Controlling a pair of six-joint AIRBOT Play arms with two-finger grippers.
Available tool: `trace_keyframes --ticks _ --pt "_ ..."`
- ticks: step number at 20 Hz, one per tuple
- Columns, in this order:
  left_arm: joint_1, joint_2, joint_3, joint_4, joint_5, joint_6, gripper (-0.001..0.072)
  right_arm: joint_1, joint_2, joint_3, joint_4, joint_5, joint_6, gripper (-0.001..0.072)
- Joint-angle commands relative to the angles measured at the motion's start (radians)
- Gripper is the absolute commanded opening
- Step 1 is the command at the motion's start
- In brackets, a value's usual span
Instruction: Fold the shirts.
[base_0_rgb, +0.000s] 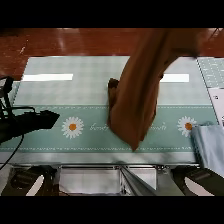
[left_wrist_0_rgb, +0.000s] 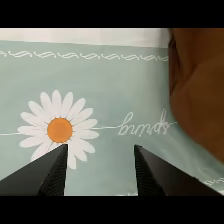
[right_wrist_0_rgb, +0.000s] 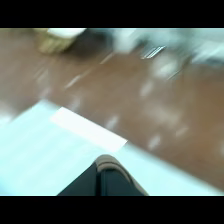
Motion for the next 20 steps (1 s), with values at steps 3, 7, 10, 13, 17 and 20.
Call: trace_keyframes --ticks 3,7,10,13,17,20 --pt "0.000 -0.002 0.000 0.054 -0.002 0.001 0.0506 0.338 -0.104 -0.257 0.010 -0.047 0.032 0.0016" --pt "0.000 -0.003 0.000 0.105 -0.031 0.000 0.0506 0.455 -0.226 -0.431 0.020 -0.129 0.116 0.0016" --pt "0.000 -0.003 0.000 0.101 -0.038 0.000 0.0506 0.512 -0.317 -0.513 0.023 -0.195 0.222 0.0093" --pt "0.000 -0.012 0.000 0.101 -0.040 0.002 0.0506 0.455 -0.325 -0.505 -0.042 -0.189 0.266 0.0414" --pt "0.000 -0.071 -0.003 0.100 -0.060 -0.029 0.0506 0.181 -0.147 -0.506 -0.396 -0.133 0.472 0.0409" --pt "0.000 -0.196 -0.094 -0.051 -0.092 -0.026 0.0506 -0.057 -0.050 -0.625 -0.511 -0.018 0.542 0.0409"
